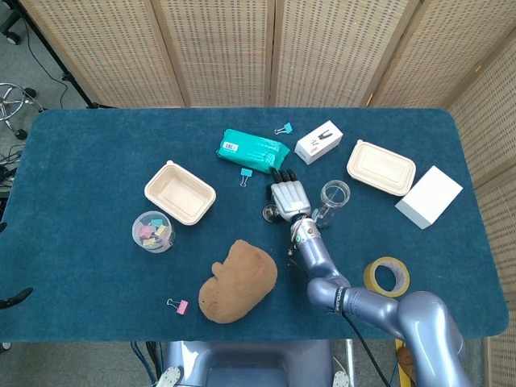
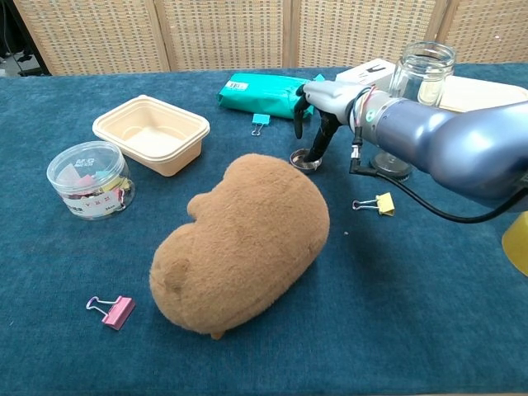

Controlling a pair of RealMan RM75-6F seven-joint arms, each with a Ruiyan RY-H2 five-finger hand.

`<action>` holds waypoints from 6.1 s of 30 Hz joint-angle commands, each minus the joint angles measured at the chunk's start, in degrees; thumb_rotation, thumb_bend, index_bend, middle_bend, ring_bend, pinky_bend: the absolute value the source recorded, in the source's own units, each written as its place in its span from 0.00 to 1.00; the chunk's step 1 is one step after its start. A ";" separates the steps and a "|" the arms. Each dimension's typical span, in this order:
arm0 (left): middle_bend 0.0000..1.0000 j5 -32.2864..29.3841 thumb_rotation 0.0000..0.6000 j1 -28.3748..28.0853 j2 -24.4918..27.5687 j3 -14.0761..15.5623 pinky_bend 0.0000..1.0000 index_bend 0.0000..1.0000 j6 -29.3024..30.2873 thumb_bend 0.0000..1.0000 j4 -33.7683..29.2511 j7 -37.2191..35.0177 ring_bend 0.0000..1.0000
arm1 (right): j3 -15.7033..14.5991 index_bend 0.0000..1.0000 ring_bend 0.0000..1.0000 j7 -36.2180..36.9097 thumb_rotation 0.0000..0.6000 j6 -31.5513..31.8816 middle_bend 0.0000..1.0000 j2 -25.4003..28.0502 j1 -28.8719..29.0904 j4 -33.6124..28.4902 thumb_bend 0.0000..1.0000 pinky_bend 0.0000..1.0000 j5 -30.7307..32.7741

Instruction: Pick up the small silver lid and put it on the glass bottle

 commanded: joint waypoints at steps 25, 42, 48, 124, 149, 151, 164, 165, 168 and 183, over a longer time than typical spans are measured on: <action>0.00 -0.09 1.00 0.08 0.29 -0.15 0.00 0.00 -0.18 0.00 0.57 -1.64 0.00 | 1.49 0.55 0.00 0.71 1.00 -2.97 0.00 -1.96 -1.04 3.99 0.44 0.00 -1.35; 0.00 0.18 1.00 0.17 0.32 -0.18 0.00 0.00 0.04 0.00 0.58 -1.90 0.00 | 2.04 0.60 0.00 2.20 1.00 -3.07 0.00 -1.74 -1.81 3.40 0.55 0.00 -3.07; 0.00 0.59 1.00 0.18 0.29 -0.06 0.00 0.00 0.12 0.00 0.45 -1.77 0.00 | 3.06 0.63 0.00 2.96 1.00 -0.19 0.00 1.05 -2.56 -2.07 0.60 0.00 -4.90; 0.00 3.31 1.00 -0.31 0.07 0.88 0.00 0.00 1.00 0.00 0.00 -0.44 0.00 | -0.51 0.66 0.00 -1.13 1.00 15.73 0.00 38.86 -15.60 -44.10 0.62 0.00 -4.67; 0.00 3.50 1.00 -0.37 0.14 0.90 0.00 0.00 1.23 0.00 0.05 -0.83 0.00 | -1.44 0.66 0.00 -2.62 1.00 15.66 0.00 36.83 -14.69 -42.66 0.63 0.00 -3.16; 0.00 3.59 1.00 -0.38 0.18 0.93 0.00 0.00 1.26 0.00 0.03 -0.87 0.00 | -1.46 0.66 0.00 -2.68 1.00 15.69 0.00 36.74 -14.66 -42.58 0.63 0.00 -3.02; 0.00 3.64 1.00 -0.45 0.16 0.96 0.00 0.00 1.20 0.00 0.00 -0.84 0.00 | -2.73 0.44 0.00 -3.08 1.00 15.78 0.00 36.45 -14.96 -41.68 0.63 0.00 -4.34; 0.00 3.65 1.00 -0.48 0.14 0.96 0.00 0.00 1.17 0.00 -0.04 -0.73 0.00 | -2.91 0.42 0.00 -2.93 1.00 15.73 0.00 36.56 -15.09 -41.78 0.63 0.00 -4.73; 0.00 3.68 1.00 -0.48 0.13 0.97 0.00 0.00 1.19 0.00 -0.10 -0.56 0.00 | -3.02 0.37 0.00 -2.30 1.00 15.59 0.00 36.68 -15.36 -41.83 0.63 0.00 -5.25; 0.00 3.75 1.00 -0.40 0.18 1.01 0.00 0.00 1.43 0.00 0.04 -0.83 0.00 | -2.35 0.31 0.00 0.03 1.00 17.77 0.00 39.84 -17.15 -46.71 0.63 0.00 -9.32</action>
